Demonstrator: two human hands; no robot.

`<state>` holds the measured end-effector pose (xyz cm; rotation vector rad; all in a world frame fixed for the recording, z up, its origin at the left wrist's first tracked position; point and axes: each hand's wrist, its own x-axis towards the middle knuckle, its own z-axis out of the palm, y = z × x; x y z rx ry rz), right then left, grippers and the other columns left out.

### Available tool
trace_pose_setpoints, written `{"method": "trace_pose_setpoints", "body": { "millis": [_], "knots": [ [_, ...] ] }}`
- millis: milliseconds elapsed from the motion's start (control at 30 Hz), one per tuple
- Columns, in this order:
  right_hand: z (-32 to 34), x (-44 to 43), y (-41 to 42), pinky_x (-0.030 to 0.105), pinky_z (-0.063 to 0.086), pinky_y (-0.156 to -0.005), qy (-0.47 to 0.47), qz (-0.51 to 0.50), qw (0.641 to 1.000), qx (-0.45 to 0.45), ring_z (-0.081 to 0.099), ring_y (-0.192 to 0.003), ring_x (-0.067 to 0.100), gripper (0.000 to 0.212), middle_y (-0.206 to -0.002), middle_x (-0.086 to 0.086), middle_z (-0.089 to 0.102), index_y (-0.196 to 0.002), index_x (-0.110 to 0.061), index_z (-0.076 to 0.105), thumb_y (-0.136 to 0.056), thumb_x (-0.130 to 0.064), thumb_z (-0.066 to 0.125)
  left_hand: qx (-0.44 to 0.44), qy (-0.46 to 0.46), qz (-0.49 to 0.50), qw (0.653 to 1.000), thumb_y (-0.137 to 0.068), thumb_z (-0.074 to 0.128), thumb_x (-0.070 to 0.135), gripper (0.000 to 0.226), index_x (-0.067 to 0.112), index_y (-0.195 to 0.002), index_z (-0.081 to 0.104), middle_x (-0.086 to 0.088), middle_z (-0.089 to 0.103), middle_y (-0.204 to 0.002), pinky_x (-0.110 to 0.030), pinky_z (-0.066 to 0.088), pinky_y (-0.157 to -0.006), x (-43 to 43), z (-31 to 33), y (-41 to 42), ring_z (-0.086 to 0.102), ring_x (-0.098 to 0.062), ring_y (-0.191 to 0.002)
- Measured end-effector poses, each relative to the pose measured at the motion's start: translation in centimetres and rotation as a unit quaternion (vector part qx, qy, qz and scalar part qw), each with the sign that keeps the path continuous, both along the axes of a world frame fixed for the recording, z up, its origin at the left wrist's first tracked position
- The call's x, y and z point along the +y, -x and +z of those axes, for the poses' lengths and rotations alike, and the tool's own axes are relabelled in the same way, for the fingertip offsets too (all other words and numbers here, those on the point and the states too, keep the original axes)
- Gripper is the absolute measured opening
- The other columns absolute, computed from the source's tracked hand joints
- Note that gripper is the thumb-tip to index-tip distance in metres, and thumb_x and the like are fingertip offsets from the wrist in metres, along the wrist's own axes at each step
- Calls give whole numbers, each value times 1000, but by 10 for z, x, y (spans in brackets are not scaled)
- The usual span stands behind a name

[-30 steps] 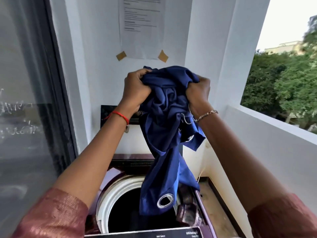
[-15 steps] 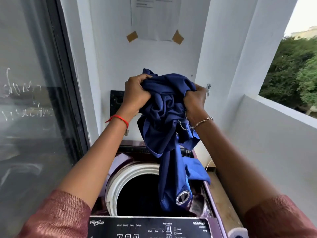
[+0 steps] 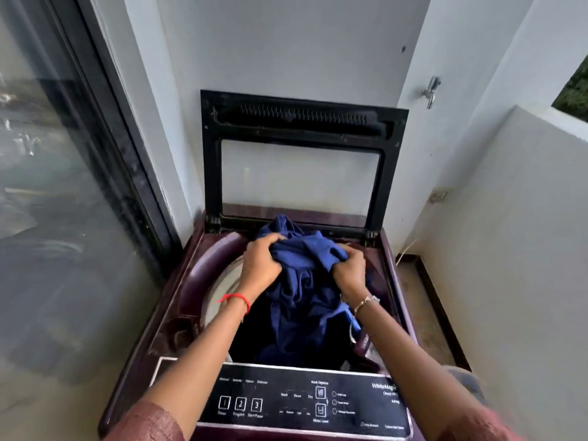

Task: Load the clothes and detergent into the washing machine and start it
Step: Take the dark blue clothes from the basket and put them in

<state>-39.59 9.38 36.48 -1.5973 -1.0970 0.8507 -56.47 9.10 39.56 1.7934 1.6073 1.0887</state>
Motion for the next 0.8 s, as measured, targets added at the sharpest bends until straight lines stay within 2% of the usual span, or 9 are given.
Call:
{"method": "trace_pose_setpoints", "body": {
  "millis": [133,200,267,300,367,433,533,667,800],
  "knots": [
    [-41,-3,-14,1,40,-66,58,104,990,-76,55,-93,8,45,-97,5,69,-106,-4,67,-71,17,48,36,72,18,997,-68,50,0,41,21,-99,66,-6,72,-96,-34,50,-70,2,-50,-5,65,-28,-92],
    [-60,3,-23,9,43,-80,92,154,976,-126,59,-108,15,49,-112,7,67,-117,-6,62,-72,12,56,71,117,14,990,-69,49,8,41,24,-104,63,-5,69,-104,-38,52,-76,7,-76,-4,64,-30,-96],
    [-70,5,-31,21,41,-93,140,189,956,-177,57,-116,20,56,-123,10,63,-126,-9,56,-72,2,68,102,184,-27,977,-69,52,6,49,25,-115,56,-6,61,-119,-43,49,-88,11,-102,-1,58,-31,-110],
    [-72,6,-35,22,39,-97,161,204,946,-194,55,-119,20,61,-128,9,59,-130,-10,53,-72,-2,72,119,227,-54,965,-69,56,4,56,22,-122,51,-8,53,-128,-45,45,-96,13,-116,-1,52,-31,-118],
    [-74,8,-38,19,36,-95,191,236,928,-217,53,-121,22,64,-133,10,55,-133,-11,49,-74,-8,74,176,314,-90,929,-68,68,7,75,22,-135,39,-6,36,-142,-57,33,-105,13,-131,-3,37,-33,-132],
    [-76,8,-39,20,36,-93,213,263,911,-236,52,-121,25,65,-133,12,55,-135,-13,47,-76,-12,74,225,361,-97,900,-71,73,15,84,25,-142,29,0,24,-149,-66,22,-105,10,-134,-7,25,-33,-138],
    [-80,7,-39,23,37,-98,244,286,893,-247,48,-125,22,61,-136,8,52,-133,-15,49,-77,-17,73,223,365,-119,896,-75,73,20,79,23,-141,30,-2,26,-149,-61,22,-109,12,-135,-13,24,-32,-138],
    [-73,4,-39,26,38,-99,255,289,887,-253,48,-124,23,51,-134,9,53,-126,-11,56,-78,-15,72,196,324,-163,911,-77,71,15,63,11,-134,44,-12,47,-136,-36,37,-106,16,-125,-24,44,-26,-127],
    [-49,-9,-53,17,38,-82,216,260,904,-260,57,-111,25,41,-116,16,63,-119,-5,61,-79,-8,69,173,263,-215,924,-77,72,11,45,8,-120,58,-13,63,-114,-29,44,-93,16,-99,-50,58,-23,-107]
  ]
}}
